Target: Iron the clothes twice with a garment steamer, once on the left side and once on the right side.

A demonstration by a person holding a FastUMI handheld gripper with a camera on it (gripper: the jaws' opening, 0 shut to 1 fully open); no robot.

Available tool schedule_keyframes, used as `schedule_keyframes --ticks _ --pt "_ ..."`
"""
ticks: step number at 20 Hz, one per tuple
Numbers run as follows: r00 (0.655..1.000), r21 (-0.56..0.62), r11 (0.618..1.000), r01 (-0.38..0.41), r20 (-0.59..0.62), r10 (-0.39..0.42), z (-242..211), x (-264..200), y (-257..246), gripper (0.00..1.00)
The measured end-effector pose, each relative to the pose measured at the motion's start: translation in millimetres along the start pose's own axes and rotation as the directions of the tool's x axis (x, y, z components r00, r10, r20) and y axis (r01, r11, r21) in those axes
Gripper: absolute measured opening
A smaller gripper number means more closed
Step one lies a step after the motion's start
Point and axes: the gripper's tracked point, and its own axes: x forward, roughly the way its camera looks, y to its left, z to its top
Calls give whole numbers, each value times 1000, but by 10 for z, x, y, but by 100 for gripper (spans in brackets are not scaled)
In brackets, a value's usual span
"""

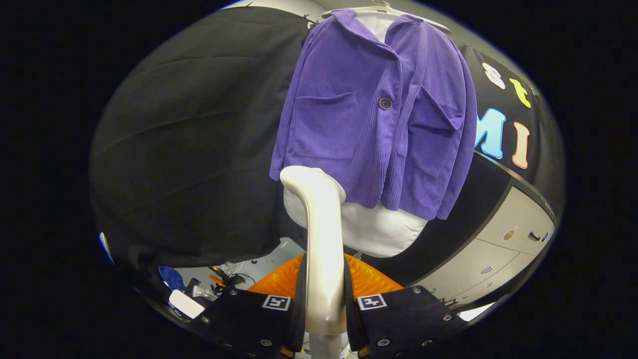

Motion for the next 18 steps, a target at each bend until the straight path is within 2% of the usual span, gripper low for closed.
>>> schedule_keyframes --ticks 6,9,18 --pt "1000 59 998 -7 -14 8 -157 -181 8 34" --pt "998 99 995 22 57 -28 -10 -372 -135 34" --pt "984 239 967 92 128 -126 216 -1086 -813 34"
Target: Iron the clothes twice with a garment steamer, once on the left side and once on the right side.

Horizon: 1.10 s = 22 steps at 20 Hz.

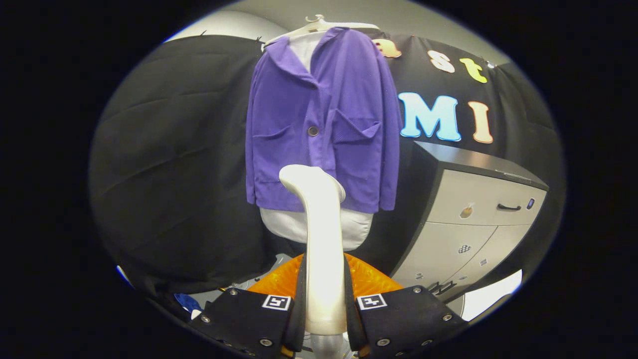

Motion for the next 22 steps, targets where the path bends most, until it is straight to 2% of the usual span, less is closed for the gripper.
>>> schedule_keyframes --ticks 6,10,22 --pt "989 116 989 92 106 -104 360 -565 -753 34" --pt "975 139 981 138 155 -159 487 -962 -1219 34" --pt "939 204 958 200 238 -247 465 -2020 -1958 34"
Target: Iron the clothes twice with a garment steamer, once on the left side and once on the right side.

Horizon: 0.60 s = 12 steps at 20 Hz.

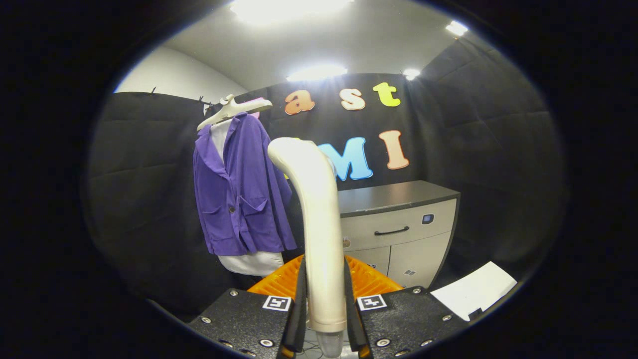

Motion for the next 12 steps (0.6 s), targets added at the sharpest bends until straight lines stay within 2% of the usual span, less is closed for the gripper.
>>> schedule_keyframes --ticks 4,12 --pt "999 25 999 24 25 -25 47 -200 -235 34" --pt "997 54 996 76 6 -77 -135 -429 -568 34"
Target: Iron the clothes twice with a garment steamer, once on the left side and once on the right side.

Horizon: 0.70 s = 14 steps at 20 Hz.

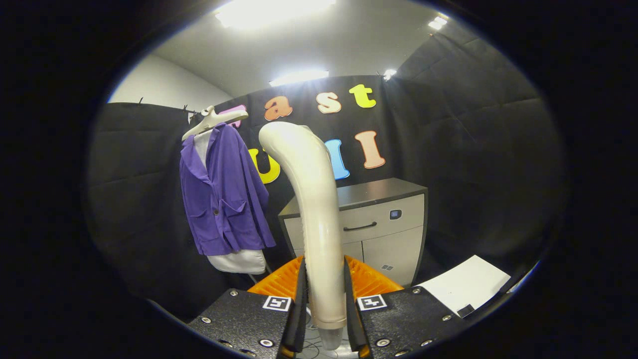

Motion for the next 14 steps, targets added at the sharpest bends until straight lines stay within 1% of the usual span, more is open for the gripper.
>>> schedule_keyframes --ticks 4,8,14 --pt "1000 23 1000 22 -1 -22 19 -97 -122 34" --pt "999 20 999 31 -12 -30 -18 -127 -179 34" --pt "999 5 1000 16 -29 -16 -64 -146 -80 35"
